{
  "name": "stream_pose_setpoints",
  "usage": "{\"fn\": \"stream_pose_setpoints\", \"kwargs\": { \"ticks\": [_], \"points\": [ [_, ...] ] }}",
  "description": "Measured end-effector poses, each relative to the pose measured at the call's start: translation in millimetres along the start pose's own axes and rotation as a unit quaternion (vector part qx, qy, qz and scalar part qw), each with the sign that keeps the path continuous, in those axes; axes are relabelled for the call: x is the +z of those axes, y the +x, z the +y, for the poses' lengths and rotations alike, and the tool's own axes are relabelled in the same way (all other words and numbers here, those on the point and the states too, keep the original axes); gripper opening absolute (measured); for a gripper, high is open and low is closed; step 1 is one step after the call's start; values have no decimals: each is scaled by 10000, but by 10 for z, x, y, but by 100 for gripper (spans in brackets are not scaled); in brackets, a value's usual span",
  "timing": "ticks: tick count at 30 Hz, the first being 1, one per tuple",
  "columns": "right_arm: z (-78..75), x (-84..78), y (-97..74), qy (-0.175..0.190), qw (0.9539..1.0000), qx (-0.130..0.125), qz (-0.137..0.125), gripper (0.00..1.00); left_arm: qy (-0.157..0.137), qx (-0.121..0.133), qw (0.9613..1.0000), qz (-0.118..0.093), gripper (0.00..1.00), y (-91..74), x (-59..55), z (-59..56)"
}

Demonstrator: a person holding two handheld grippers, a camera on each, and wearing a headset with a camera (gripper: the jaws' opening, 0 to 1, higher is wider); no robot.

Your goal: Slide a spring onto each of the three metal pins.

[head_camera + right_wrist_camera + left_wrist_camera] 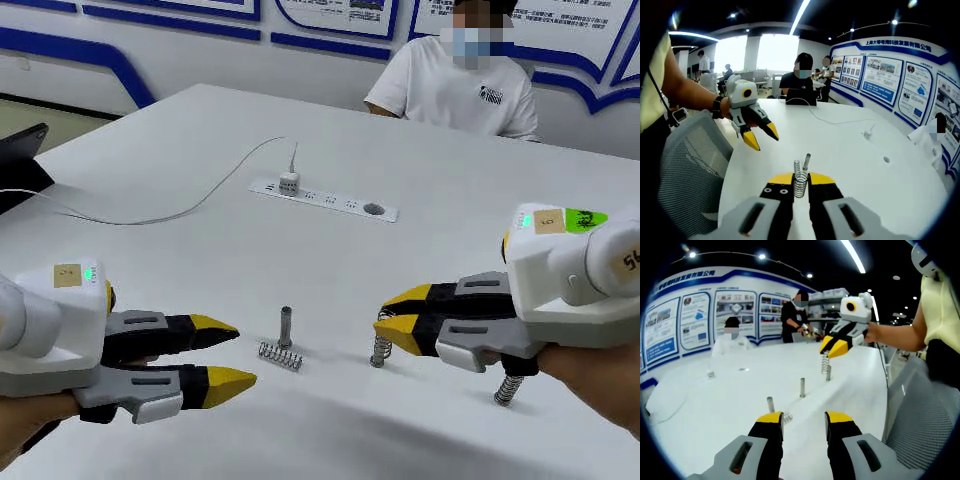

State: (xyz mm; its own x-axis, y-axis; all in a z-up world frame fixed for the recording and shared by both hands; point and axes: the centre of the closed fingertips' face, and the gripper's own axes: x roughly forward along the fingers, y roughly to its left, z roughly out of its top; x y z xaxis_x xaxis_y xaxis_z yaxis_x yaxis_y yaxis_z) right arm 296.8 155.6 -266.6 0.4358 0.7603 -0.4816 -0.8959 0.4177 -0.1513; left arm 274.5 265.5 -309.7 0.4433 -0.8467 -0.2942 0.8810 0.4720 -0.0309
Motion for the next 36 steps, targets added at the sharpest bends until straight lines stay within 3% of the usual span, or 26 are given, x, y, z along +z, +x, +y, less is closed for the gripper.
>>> {"fn": "stream_pose_setpoints", "kwargs": {
  "ticks": [10, 23, 36],
  "points": [
    [-231, -31, 28, 47, 9997, -254, 17, 11, -22, 79, 10000, -24, 34, -42, 4, 39],
    [-398, -90, 110, 153, 9987, -495, 1, 11, -48, 139, 9999, -19, 33, -83, -20, 69],
    [-532, -190, 230, 266, 9982, -543, 27, 12, -93, 153, 9998, -11, 34, -86, -49, 57]
  ]
}}
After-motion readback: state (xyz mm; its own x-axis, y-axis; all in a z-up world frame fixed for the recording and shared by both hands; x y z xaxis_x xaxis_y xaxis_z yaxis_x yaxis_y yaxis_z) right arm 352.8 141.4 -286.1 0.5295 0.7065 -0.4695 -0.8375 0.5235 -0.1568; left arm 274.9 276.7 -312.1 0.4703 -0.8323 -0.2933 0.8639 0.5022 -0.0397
